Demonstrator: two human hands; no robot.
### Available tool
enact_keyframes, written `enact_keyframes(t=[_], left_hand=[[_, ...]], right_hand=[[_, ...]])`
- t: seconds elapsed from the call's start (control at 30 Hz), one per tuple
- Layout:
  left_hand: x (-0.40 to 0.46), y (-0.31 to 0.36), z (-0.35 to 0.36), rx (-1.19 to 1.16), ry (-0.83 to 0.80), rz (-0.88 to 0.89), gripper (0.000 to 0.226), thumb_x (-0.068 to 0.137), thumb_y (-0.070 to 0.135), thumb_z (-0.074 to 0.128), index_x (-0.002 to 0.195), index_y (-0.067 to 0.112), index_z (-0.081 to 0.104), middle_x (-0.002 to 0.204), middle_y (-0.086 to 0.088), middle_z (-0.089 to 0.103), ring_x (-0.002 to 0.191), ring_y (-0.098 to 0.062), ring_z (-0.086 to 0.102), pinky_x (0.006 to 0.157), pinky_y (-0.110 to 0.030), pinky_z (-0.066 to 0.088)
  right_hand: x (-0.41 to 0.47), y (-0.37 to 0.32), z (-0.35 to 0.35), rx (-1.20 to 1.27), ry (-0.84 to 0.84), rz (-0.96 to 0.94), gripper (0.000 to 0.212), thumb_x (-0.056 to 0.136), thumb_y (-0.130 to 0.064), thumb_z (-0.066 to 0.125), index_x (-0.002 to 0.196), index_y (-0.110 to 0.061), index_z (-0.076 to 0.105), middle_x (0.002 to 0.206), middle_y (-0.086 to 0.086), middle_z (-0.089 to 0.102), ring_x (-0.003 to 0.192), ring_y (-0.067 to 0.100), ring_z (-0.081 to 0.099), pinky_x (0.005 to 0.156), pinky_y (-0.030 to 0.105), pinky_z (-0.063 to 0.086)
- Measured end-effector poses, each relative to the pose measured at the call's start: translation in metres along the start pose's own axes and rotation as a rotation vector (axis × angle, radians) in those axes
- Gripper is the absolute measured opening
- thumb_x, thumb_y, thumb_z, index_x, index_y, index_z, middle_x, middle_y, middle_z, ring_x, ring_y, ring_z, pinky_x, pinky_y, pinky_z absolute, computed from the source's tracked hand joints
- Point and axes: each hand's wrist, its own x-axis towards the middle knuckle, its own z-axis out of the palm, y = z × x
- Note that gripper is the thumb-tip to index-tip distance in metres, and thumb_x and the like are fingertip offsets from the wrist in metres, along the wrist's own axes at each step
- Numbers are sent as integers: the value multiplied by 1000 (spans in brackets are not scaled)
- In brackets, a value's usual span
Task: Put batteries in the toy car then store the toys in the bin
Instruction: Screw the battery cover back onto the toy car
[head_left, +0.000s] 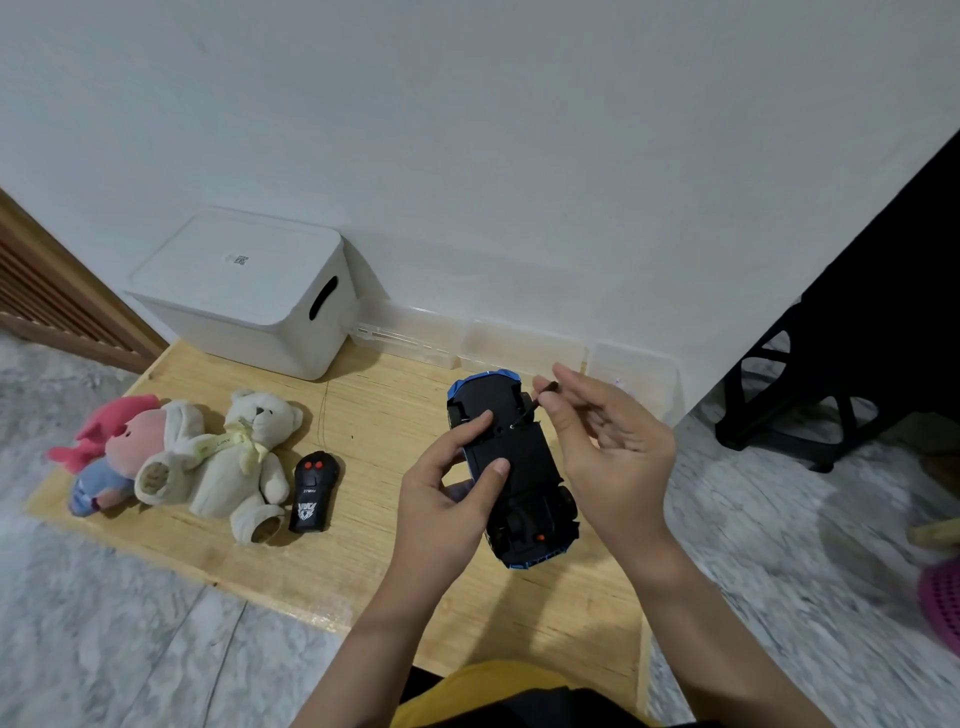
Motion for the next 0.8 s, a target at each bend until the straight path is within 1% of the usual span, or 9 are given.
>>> enact_keyframes(t=[0.07,0.1,0.17,0.27,0.37,0.5,0.63,0.7,0.8], left_hand=[[0,-1,0,-4,-3,-2,41,85,-5,63,115,24,64,113,-9,65,77,-15,73,65,-31,60],[-1,-1,0,-5,-4,-1,41,85,-5,63,115,23,64,113,-9,65,77,-15,73,65,-31,60],[0,0,0,-3,-6,0,41,85,-4,63,115,23,64,113,-8,65,77,-14,73,66,-32,60],[1,1,0,-4,-2,0,41,85,-4,63,115,23,64,113,-8,65,76,-12,72,65,-30,59],[2,0,0,2,1,0,40,85,-4,63,116,21,64,113,-10,64,76,-10,72,65,-29,59],[1,-2,1,11,-8,-5,41,84,-4,64,113,25,64,112,-8,65,75,-11,72,63,-29,59],[2,-5,1,14,-6,-7,41,84,-3,65,113,26,65,111,-7,65,79,-15,72,66,-32,60],[4,-5,1,19,-1,-4,41,84,-2,65,113,26,65,111,-8,66,80,-15,72,67,-33,60],[5,-5,0,11,8,-17,41,84,-3,65,114,24,65,110,-7,66,78,-13,72,66,-32,59]], right_hand=[[1,1,0,-40,3,-48,31,76,2,73,103,-14,70,82,-13,67,75,17,68,73,31,56],[2,2,0,-62,2,-71,32,76,0,74,104,-15,70,80,-15,63,72,18,65,71,30,55],[2,3,-2,-71,4,-89,27,78,-3,72,104,-12,69,84,-12,61,74,20,64,71,29,54],[2,4,-5,-104,-17,-100,22,86,-2,64,107,-5,68,103,2,69,93,22,68,80,33,54],[2,2,-5,-50,-15,-27,24,83,2,65,104,-10,70,96,5,73,90,20,71,82,32,54],[5,0,-4,-52,-6,-16,19,76,-3,74,91,-16,73,77,-4,67,73,18,68,69,29,54],[6,1,-5,-132,-45,-82,19,82,-3,68,100,-9,70,88,2,65,82,13,65,73,23,53],[4,2,-6,-152,-73,-73,22,85,2,63,104,-9,69,96,2,70,91,12,67,79,27,54],[3,2,-6,-61,-59,3,28,82,4,67,103,-14,70,90,-2,73,87,17,70,79,29,54]])
